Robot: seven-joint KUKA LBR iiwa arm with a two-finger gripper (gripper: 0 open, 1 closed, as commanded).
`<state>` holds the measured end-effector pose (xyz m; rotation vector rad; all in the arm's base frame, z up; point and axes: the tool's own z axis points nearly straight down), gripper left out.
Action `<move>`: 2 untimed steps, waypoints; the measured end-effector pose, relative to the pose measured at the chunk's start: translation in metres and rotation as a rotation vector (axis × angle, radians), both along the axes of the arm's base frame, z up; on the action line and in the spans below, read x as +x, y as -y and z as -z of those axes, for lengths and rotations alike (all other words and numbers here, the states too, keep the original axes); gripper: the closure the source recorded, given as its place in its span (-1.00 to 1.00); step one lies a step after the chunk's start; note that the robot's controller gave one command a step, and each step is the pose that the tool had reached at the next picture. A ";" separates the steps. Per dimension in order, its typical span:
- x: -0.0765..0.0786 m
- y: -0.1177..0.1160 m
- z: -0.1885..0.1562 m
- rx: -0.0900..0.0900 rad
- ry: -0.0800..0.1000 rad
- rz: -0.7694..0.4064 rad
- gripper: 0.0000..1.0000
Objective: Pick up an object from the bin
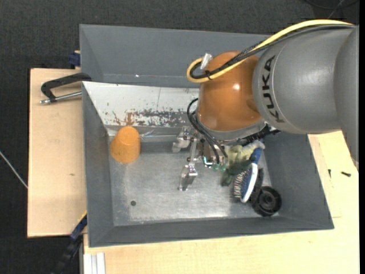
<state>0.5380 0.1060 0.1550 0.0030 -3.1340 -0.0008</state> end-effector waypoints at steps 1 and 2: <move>-0.013 0.087 -0.023 -0.003 0.008 -0.151 -1.00; -0.020 0.156 0.015 0.000 0.004 -0.368 -1.00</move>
Offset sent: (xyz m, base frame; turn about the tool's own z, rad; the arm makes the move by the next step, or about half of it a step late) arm -0.0141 -0.0837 0.0218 -0.1567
